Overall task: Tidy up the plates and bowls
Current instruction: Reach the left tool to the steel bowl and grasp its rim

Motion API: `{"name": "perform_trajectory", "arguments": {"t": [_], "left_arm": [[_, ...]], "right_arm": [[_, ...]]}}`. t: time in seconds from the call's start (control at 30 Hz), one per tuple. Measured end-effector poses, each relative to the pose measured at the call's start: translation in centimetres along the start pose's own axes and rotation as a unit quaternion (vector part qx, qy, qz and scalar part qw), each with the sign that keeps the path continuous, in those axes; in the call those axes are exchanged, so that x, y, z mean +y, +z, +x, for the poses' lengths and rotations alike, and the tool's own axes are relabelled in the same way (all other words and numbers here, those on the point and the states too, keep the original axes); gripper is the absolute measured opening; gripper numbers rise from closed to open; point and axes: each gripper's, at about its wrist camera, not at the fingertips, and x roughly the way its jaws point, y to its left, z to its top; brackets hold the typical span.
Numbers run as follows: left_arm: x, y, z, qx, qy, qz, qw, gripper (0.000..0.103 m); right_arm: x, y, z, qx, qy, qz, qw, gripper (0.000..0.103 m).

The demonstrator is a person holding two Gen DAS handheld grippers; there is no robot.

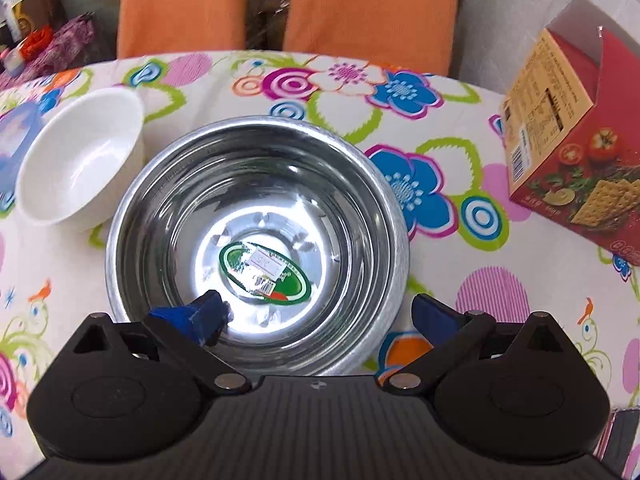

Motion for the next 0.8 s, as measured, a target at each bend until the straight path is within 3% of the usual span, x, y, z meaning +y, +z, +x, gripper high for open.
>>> {"name": "perform_trajectory", "arguments": {"t": [0.17,0.23,0.33,0.47,0.6,0.8], "left_arm": [[-1.1,0.1,-0.4,-0.004,-0.012,0.008,0.9999,0.098],[-1.8,0.4,-0.1,-0.002,-0.015,0.015,0.9998,0.098],[-2.9,2.1,1.3,0.007,-0.024,0.012,0.9996,0.098],[-3.9,5.2,4.8,0.031,-0.048,-0.034,0.9978,0.099],[-5.4,7.5,8.9,0.051,-0.045,-0.065,0.9956,0.099],[-7.5,9.6,13.2,0.067,-0.036,-0.076,0.9941,0.099]], "right_arm": [[0.8,-2.5,-1.9,0.006,0.042,-0.019,0.999,0.089],[0.9,-3.6,-3.1,-0.024,0.034,-0.022,0.999,0.089],[-0.2,-4.9,-5.3,-0.093,0.025,0.023,0.995,0.089],[-1.5,-6.6,-6.2,-0.157,0.032,0.064,0.985,0.089],[-2.5,-8.1,-6.3,-0.194,0.062,0.085,0.975,0.089],[-3.2,-9.5,-6.2,-0.210,0.100,0.089,0.968,0.089]]}}
